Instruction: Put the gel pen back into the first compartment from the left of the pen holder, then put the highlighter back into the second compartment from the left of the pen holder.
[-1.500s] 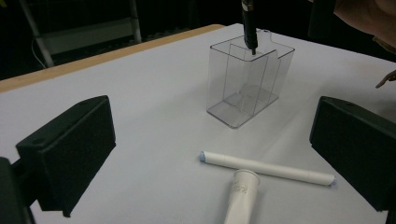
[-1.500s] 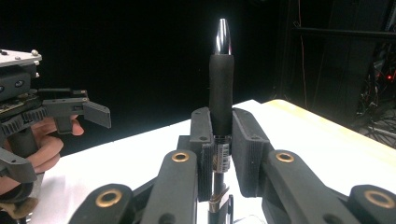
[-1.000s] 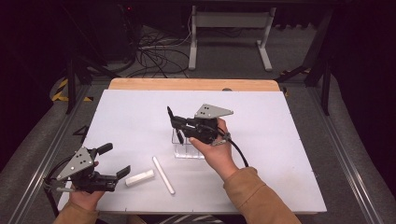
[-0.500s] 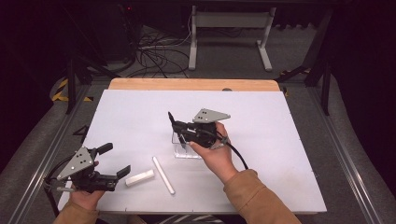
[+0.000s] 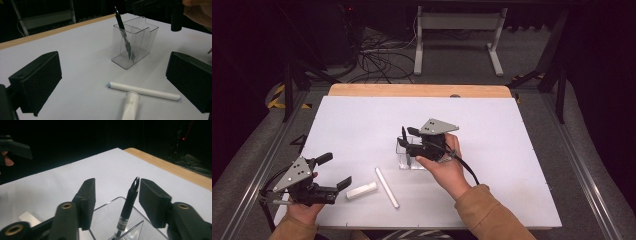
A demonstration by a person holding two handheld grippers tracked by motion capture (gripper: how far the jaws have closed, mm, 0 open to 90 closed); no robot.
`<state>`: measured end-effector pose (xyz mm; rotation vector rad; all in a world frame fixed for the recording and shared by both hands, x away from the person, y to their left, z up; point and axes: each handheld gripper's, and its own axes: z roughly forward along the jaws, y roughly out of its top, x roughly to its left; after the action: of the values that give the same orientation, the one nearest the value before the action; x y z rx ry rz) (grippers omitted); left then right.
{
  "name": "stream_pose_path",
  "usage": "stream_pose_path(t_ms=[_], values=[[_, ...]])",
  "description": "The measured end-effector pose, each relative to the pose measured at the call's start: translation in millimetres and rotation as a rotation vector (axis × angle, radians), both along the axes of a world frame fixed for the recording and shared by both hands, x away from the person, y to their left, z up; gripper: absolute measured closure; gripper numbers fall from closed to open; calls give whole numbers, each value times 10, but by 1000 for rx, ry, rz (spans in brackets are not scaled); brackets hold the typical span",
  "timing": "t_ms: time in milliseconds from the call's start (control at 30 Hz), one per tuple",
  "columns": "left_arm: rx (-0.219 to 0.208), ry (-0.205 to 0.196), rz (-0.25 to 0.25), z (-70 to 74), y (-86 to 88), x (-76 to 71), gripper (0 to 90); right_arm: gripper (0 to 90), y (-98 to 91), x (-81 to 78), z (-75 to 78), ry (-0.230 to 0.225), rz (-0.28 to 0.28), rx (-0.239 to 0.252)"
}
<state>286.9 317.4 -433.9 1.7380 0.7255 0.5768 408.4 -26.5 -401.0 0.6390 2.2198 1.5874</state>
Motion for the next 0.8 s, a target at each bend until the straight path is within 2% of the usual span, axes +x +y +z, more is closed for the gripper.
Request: stream_pose_path(t_ms=[200, 433, 800], values=[[-1, 3, -4, 2, -19, 12, 10, 406, -61, -91, 84, -6, -11, 17], [3, -1, -7, 6, -24, 14, 10, 400, -94, -178, 140, -23, 1, 9], [-5, -4, 1, 7, -9, -18, 10, 400, -118, -301, 206, -1, 38, 17]])
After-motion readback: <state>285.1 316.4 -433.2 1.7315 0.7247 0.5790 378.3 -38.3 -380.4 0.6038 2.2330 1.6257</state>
